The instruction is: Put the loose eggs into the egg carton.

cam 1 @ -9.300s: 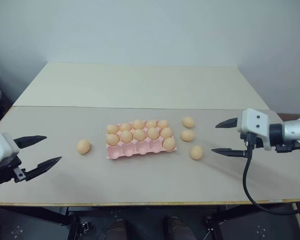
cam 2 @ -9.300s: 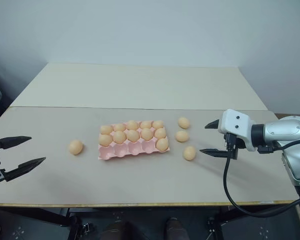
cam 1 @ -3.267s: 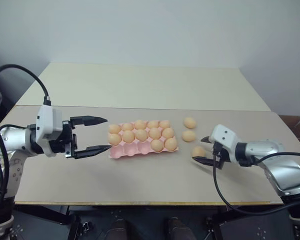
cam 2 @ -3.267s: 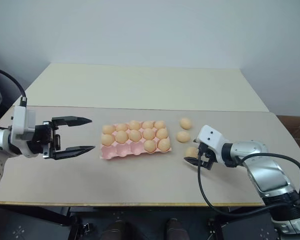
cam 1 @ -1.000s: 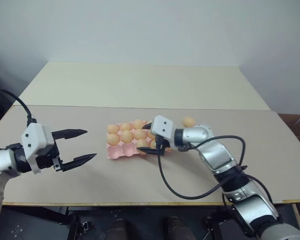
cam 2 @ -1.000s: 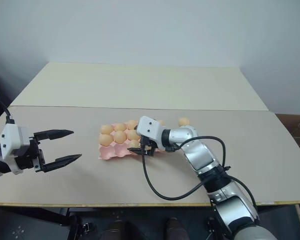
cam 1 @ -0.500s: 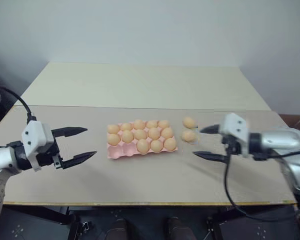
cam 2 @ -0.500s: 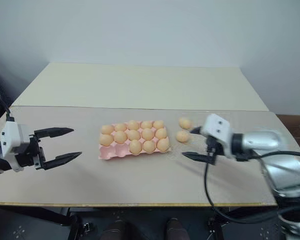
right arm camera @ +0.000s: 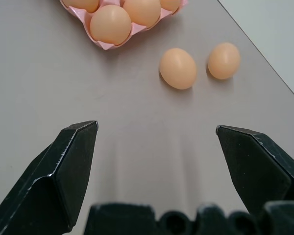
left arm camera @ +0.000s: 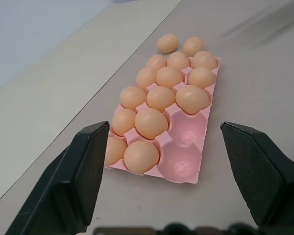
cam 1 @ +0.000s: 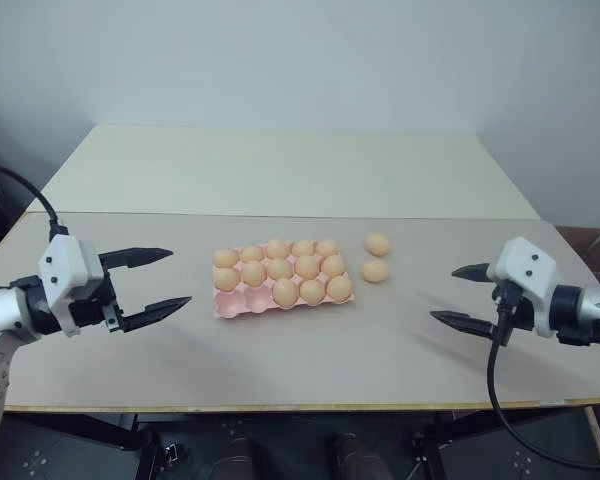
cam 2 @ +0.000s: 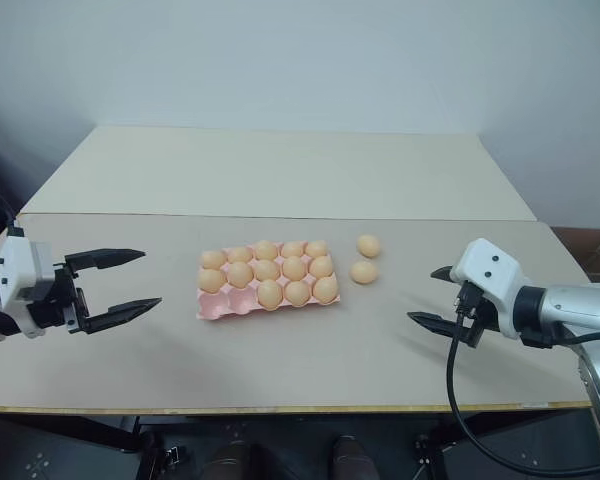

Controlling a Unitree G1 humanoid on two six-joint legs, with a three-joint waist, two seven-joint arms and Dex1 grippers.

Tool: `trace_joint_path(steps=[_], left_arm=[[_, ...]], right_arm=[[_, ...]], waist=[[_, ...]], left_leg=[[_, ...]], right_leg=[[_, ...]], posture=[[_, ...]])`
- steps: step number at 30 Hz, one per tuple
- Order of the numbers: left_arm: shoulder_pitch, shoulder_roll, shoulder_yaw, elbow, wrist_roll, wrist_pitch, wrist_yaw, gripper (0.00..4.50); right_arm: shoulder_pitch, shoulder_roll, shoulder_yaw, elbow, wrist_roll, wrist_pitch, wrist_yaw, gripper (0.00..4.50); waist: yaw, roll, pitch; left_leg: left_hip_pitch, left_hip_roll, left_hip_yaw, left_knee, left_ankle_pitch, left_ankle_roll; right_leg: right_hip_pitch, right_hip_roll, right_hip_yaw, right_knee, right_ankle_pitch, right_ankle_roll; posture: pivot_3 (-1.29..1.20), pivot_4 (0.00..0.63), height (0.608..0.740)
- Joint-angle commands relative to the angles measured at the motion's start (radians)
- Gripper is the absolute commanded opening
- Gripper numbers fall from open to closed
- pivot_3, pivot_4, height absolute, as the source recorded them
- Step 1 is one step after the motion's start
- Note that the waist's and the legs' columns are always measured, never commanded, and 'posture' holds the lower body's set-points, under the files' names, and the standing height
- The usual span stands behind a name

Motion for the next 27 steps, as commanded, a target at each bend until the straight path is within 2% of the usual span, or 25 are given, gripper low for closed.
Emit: trace_joint_path(steps=[1, 7, 15, 21, 27], left_arm=[[-0.004, 0.018, 0.019, -0.013, -0.001, -0.015, 0.002, 3.92], [0.003, 0.015, 0.022, -0.026, -0.002, -0.009, 0.012, 3.92], [-0.001, 0.019, 0.009, -0.033, -0.002, 0.002, 0.023, 3.92], [-0.019, 0.027, -0.002, -0.052, -0.004, 0.013, 0.037, 3.92], [-0.019, 0.023, -0.011, -0.054, -0.001, 0.014, 0.044, 3.92]], right_arm=[[-0.007, -0.019, -0.007, -0.005, -0.005, -0.021, -0.013, 4.48], [-0.121, 0.025, 0.107, 0.059, -0.024, -0.045, -0.049, 4.48], [-0.38, 0.204, 0.335, 0.294, -0.134, -0.105, -0.123, 4.48], [-0.481, 0.299, 0.436, 0.489, -0.236, -0.205, -0.152, 4.48], [-0.539, 0.377, 0.481, 0.655, -0.302, -0.294, -0.167, 4.48]], waist=[[0.0, 0.0, 0.0], [-0.007, 0.0, 0.0], [-0.004, 0.0, 0.0], [0.0, 0.0, 0.0], [-0.003, 0.0, 0.0]], left_leg=[[0.0, 0.0, 0.0, 0.0, 0.0, 0.0], [0.001, 0.0, 0.0, 0.0, 0.0, 0.0], [0.0, 0.0, 0.0, 0.0, 0.0, 0.0], [-0.001, 0.0, 0.0, 0.0, 0.0, 0.0], [-0.001, 0.0, 0.0, 0.0, 0.0, 0.0]], right_leg=[[0.0, 0.0, 0.0, 0.0, 0.0, 0.0], [0.0, 0.0, 0.0, 0.001, 0.0, 0.0], [-0.001, 0.001, 0.0, 0.0, 0.0, 0.0], [0.0, 0.001, 0.0, 0.001, 0.003, -0.004], [-0.001, 0.001, 0.0, 0.001, 0.004, -0.003]], posture=[[0.0, 0.15, 0.74], [0.0, 0.15, 0.74], [0.0, 0.15, 0.74], [0.0, 0.15, 0.74], [0.0, 0.15, 0.74]])
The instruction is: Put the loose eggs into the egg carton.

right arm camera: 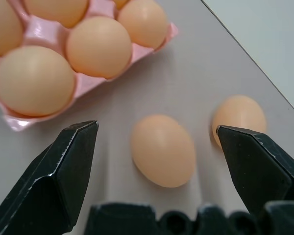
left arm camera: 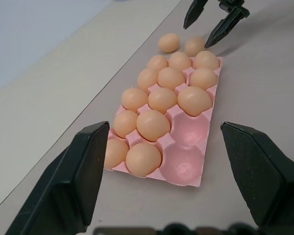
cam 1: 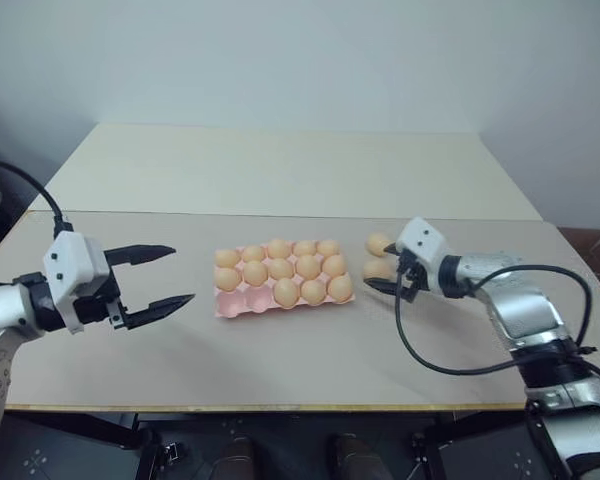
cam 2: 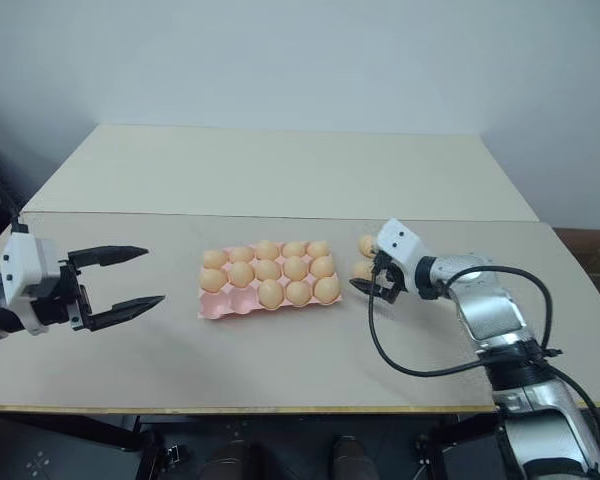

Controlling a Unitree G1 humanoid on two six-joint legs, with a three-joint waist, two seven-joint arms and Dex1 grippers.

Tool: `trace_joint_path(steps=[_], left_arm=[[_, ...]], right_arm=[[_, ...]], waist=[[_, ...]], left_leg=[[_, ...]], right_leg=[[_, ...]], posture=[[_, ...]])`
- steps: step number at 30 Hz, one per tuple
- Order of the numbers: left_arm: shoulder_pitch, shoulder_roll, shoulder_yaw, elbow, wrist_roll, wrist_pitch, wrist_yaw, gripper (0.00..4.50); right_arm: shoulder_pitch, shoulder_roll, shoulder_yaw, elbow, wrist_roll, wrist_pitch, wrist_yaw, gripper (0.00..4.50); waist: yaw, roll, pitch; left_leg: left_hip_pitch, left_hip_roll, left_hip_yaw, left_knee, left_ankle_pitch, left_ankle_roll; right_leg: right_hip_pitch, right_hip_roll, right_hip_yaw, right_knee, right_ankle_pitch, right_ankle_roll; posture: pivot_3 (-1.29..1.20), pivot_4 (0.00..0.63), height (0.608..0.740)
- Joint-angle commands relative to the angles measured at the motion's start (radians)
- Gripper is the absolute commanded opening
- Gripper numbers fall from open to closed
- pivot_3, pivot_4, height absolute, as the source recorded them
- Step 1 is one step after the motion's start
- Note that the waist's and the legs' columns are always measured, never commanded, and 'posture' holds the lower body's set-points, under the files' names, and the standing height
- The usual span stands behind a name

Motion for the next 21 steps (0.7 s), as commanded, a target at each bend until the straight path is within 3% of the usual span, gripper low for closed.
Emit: trace_joint_path(steps=[1, 3, 6, 12, 21], left_arm=[[-0.008, 0.008, 0.002, -0.026, 0.0, -0.006, 0.012, 3.92], [-0.009, 0.007, -0.001, -0.027, 0.001, -0.008, 0.014, 3.92], [-0.008, 0.005, -0.004, -0.023, 0.005, -0.014, 0.018, 3.92], [0.005, 0.002, -0.002, -0.025, 0.012, -0.021, 0.023, 3.92], [0.065, 0.012, 0.055, -0.003, 0.026, -0.026, 0.017, 3.92]], right_arm=[[-0.038, 0.027, 0.011, 0.052, -0.033, -0.064, -0.003, 4.48], [-0.052, 0.048, 0.013, 0.095, -0.045, -0.078, -0.006, 4.48], [-0.067, 0.068, 0.006, 0.139, -0.05, -0.095, -0.005, 3.89], [-0.081, 0.08, -0.001, 0.185, -0.074, -0.109, -0.02, 2.06], [-0.052, 0.017, -0.034, -0.063, -0.06, -0.071, 0.004, 1.96]], waist=[[0.0, 0.0, 0.0], [-0.003, 0.0, 0.0], [-0.003, 0.0, 0.0], [-0.002, 0.0, 0.0], [-0.004, 0.0, 0.0]], left_leg=[[0.0, 0.0, 0.0, 0.0, 0.0, 0.0], [0.0, 0.001, 0.0, 0.0, 0.0, 0.0], [0.0, 0.001, 0.0, 0.0, 0.0, 0.0], [0.0, 0.001, 0.0, 0.0, 0.0, 0.0], [0.0, 0.001, 0.0, 0.0, 0.0, 0.0]], right_leg=[[0.0, 0.001, 0.0, 0.0, 0.001, 0.001], [0.0, 0.001, 0.0, 0.0, 0.002, 0.002], [0.0, 0.001, 0.0, 0.0, 0.003, 0.001], [0.0, 0.001, 0.0, 0.0, 0.003, 0.001], [-0.001, 0.001, 0.0, 0.0, 0.003, 0.001]], posture=[[0.0, 0.15, 0.74], [0.0, 0.15, 0.74], [0.0, 0.15, 0.74], [0.0, 0.15, 0.74], [0.0, 0.15, 0.74]])
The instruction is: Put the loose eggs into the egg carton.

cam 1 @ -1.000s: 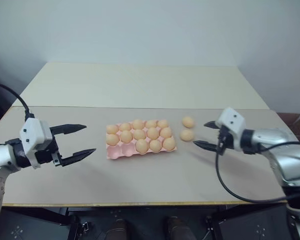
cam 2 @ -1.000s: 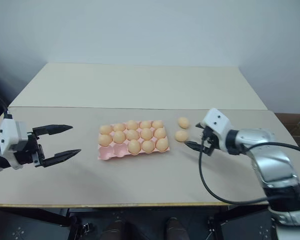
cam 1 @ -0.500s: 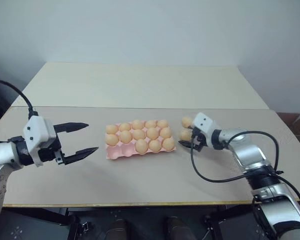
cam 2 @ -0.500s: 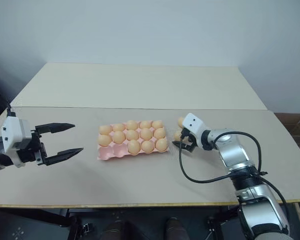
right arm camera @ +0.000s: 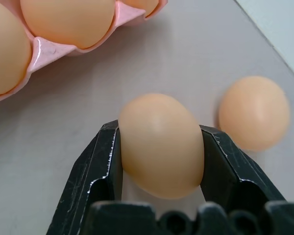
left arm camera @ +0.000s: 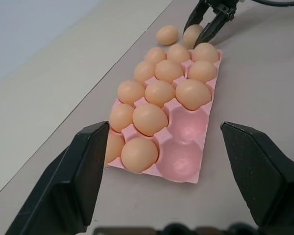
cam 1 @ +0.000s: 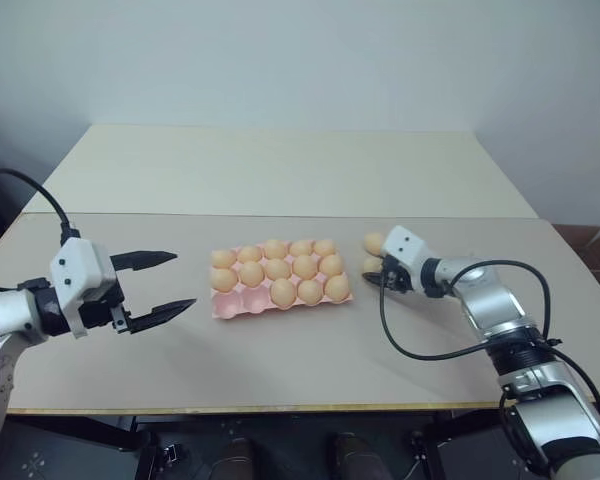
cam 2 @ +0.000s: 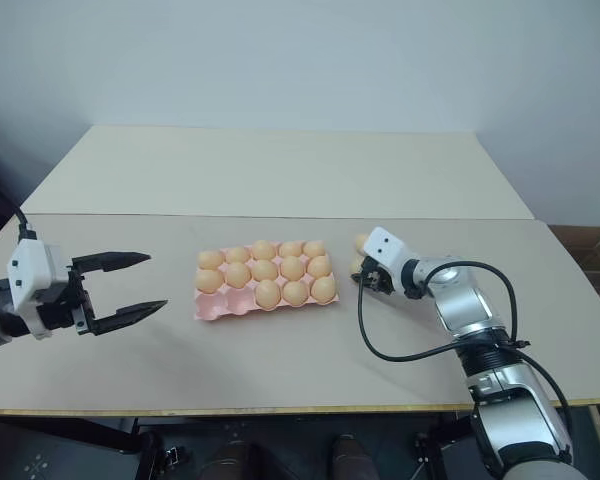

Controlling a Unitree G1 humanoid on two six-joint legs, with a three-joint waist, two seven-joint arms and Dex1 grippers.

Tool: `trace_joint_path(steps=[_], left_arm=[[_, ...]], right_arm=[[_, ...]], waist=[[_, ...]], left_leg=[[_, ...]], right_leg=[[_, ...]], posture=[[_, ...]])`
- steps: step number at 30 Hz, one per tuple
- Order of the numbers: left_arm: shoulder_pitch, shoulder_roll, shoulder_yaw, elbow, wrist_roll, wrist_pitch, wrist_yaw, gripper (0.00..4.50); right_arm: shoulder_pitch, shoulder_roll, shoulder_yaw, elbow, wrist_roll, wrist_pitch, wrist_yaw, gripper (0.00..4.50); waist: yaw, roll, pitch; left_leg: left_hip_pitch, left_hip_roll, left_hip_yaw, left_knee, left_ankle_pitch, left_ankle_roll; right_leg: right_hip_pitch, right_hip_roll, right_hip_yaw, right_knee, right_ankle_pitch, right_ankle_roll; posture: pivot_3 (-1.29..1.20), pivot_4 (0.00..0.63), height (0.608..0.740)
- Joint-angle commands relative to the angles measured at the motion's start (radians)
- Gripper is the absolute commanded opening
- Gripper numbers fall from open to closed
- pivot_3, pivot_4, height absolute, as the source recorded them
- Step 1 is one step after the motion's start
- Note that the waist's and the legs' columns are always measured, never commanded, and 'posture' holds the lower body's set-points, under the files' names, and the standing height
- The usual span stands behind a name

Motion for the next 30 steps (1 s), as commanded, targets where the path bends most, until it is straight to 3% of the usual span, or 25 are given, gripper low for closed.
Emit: trace_joint_path(steps=[1, 6, 10, 26, 30], left_arm=[[0.027, 0.015, 0.057, 0.0, 0.013, -0.023, -0.001, 3.92], [0.056, 0.017, 0.068, 0.022, 0.037, -0.026, 0.006, 3.92], [0.061, 0.009, 0.066, 0.025, 0.042, -0.032, 0.015, 3.92], [0.13, -0.006, 0.096, -0.024, 0.037, -0.024, 0.055, 3.92], [0.129, -0.006, 0.092, -0.026, 0.034, -0.022, 0.062, 3.92]], right_arm=[[-0.009, -0.019, -0.052, -0.174, 0.039, 0.038, 0.017, 1.96], [-0.04, 0.029, 0.001, -0.362, 0.07, 0.155, 0.049, 1.96], [-0.064, 0.146, 0.059, -0.43, 0.112, 0.209, 0.053, 1.96], [-0.129, 0.381, 0.274, -0.259, 0.015, 0.129, 0.007, 1.96], [-0.138, 0.393, 0.271, -0.223, 0.005, 0.087, 0.014, 3.25]], waist=[[-0.001, 0.0, 0.0], [0.0, 0.0, 0.0], [-0.001, 0.0, 0.0], [0.001, 0.0, 0.0], [0.0, 0.0, 0.0]], left_leg=[[0.0, 0.0, 0.0, 0.0, 0.0, 0.0], [0.001, 0.001, 0.0, -0.001, 0.0, 0.0], [0.001, 0.002, 0.0, -0.001, 0.0, 0.0], [0.0, 0.001, 0.0, -0.001, 0.0, -0.001], [0.0, 0.001, 0.0, -0.001, 0.0, -0.001]], right_leg=[[0.0, 0.0, 0.0, 0.0, 0.0, 0.0], [0.0, 0.001, 0.0, 0.001, -0.003, -0.002], [0.0, 0.001, 0.0, 0.001, -0.003, -0.004], [-0.001, -0.001, -0.002, 0.001, -0.002, -0.006], [-0.001, -0.001, -0.002, 0.001, -0.002, -0.006]], posture=[[0.0, 0.15, 0.74], [0.0, 0.15, 0.74], [0.0, 0.15, 0.74], [0.0, 0.15, 0.74], [0.0, 0.15, 0.74]])
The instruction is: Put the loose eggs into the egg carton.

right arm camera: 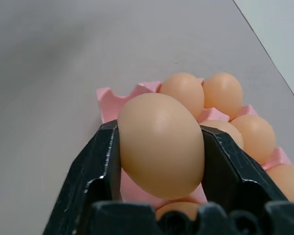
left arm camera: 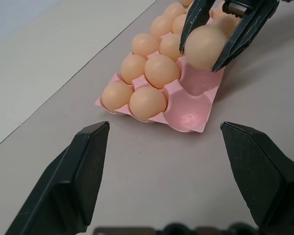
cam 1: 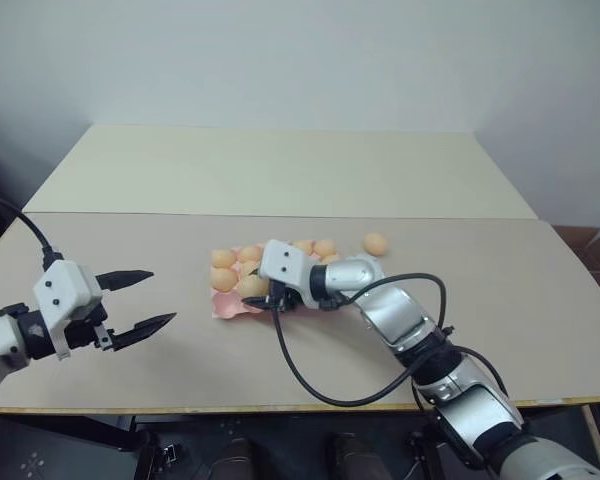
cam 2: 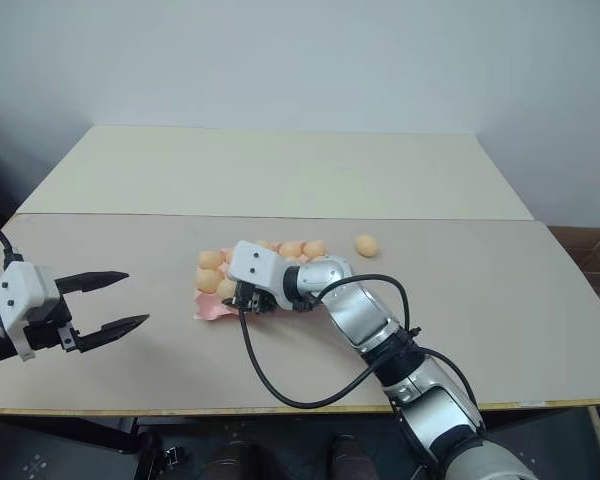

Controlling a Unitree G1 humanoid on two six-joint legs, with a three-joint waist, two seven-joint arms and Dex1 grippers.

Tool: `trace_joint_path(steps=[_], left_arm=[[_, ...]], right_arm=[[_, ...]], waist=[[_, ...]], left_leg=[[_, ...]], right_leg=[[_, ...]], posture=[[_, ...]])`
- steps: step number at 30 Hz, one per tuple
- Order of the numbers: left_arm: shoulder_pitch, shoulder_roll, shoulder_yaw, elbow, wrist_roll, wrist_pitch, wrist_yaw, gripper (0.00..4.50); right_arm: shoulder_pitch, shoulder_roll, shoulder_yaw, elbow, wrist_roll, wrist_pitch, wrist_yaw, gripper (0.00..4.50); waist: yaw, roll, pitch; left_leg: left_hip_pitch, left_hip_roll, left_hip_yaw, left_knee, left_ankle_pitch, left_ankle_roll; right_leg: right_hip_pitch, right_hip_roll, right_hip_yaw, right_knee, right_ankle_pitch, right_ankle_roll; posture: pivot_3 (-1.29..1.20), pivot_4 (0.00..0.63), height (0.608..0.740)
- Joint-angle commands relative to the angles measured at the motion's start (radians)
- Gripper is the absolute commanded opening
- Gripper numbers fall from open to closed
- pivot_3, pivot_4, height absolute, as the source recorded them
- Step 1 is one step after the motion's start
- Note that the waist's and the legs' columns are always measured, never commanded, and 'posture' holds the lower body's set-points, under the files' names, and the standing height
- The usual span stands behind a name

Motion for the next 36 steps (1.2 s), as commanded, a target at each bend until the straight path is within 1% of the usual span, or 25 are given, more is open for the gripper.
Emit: trace_joint_path(steps=[1, 3, 4, 9, 15, 19, 21, 25, 27, 31, 36], left_arm=[[-0.006, 0.001, 0.033, -0.026, -0.008, -0.005, 0.013, 3.92], [-0.007, 0.001, 0.032, -0.025, -0.009, -0.005, 0.014, 3.92], [-0.007, 0.002, 0.032, -0.025, -0.009, -0.006, 0.015, 3.92], [-0.009, 0.003, 0.032, -0.024, -0.009, -0.01, 0.015, 3.92], [-0.02, 0.004, 0.027, -0.026, -0.015, -0.013, 0.012, 3.92], [-0.045, 0.002, 0.002, -0.01, -0.01, -0.02, 0.012, 3.92], [-0.057, 0.003, -0.004, -0.002, -0.009, -0.023, 0.007, 3.92], [-0.084, 0.005, -0.008, 0.024, -0.018, -0.036, -0.011, 3.92], [-0.103, 0.003, -0.014, 0.037, -0.023, -0.042, -0.019, 3.92], [-0.166, -0.007, -0.031, 0.064, -0.049, -0.049, -0.034, 3.92], [-0.191, 0.0, -0.041, 0.107, -0.015, -0.063, -0.036, 3.92]], right_arm=[[-0.032, 0.004, -0.017, -0.002, -0.008, -0.059, 0.003, 3.61], [-0.033, 0.005, -0.019, 0.003, -0.012, -0.071, 0.002, 4.22], [-0.034, 0.003, -0.019, 0.002, -0.015, -0.074, 0.002, 4.44], [-0.026, -0.033, -0.045, -0.055, -0.015, -0.059, 0.007, 4.44], [0.027, -0.169, -0.152, -0.243, 0.057, 0.035, 0.052, 4.44], [0.116, -0.335, -0.299, -0.343, 0.138, 0.097, 0.112, 4.44], [0.164, -0.421, -0.362, -0.368, 0.17, 0.113, 0.141, 4.44], [0.251, -0.555, -0.476, -0.392, 0.213, 0.143, 0.162, 4.44], [0.288, -0.598, -0.516, -0.395, 0.222, 0.158, 0.151, 4.44], [0.395, -0.673, -0.636, -0.401, 0.224, 0.242, 0.092, 4.44], [0.508, -0.696, -0.755, -0.483, 0.252, 0.303, 0.039, 4.44]], waist=[[0.0, 0.0, 0.0], [0.001, 0.0, 0.0], [0.0, 0.0, 0.0], [0.001, 0.0, 0.0], [0.006, 0.0, 0.0], [0.01, 0.0, 0.0], [0.012, 0.0, 0.0], [0.006, 0.0, 0.0], [0.003, 0.0, 0.0], [0.007, 0.0, 0.0], [0.005, 0.0, 0.0]], left_leg=[[0.0, 0.0, 0.0, 0.0, 0.0, 0.0], [0.0, 0.0, 0.0, 0.0, 0.0, 0.0], [0.0, 0.0, 0.0, 0.0, 0.0, 0.0], [0.0, 0.0, 0.0, 0.0, 0.0, 0.0], [-0.001, 0.0, 0.0, -0.001, 0.0, 0.0], [0.0, 0.0, 0.0, -0.001, 0.0, 0.0], [0.0, -0.001, 0.0, -0.001, 0.0, 0.0], [0.0, -0.001, 0.0, -0.001, 0.0, 0.0], [0.0, -0.001, 0.0, -0.002, 0.0, 0.0], [0.001, -0.001, 0.0, -0.002, 0.0, 0.0], [0.0, -0.002, 0.0, -0.002, 0.0, 0.0]], right_leg=[[0.0, 0.0, 0.0, 0.0, 0.0, 0.0], [0.0, 0.0, 0.0, 0.0, 0.0, 0.0], [0.0, 0.0, 0.0, 0.0, 0.0, 0.0], [0.0, 0.0, 0.0, 0.0, 0.0, 0.0], [0.0, -0.001, 0.0, -0.001, 0.0, 0.0], [0.0, -0.001, -0.001, -0.001, 0.0, 0.0], [0.0, -0.002, -0.001, -0.002, -0.001, 0.0], [0.0, -0.001, 0.0, -0.002, -0.003, 0.004], [0.0, -0.001, 0.0, -0.002, -0.004, 0.005], [0.0, -0.001, 0.001, -0.002, -0.004, 0.005], [0.001, -0.001, 0.002, -0.002, -0.004, 0.005]], posture=[[0.0, 0.15, 0.74], [0.0, 0.15, 0.74], [0.0, 0.15, 0.74], [0.0, 0.15, 0.74], [0.0, 0.15, 0.74], [0.0, 0.15, 0.74], [0.0, 0.15, 0.74], [0.0, 0.15, 0.74], [0.0, 0.15, 0.74], [0.0, 0.15, 0.74], [0.0, 0.15, 0.74]])
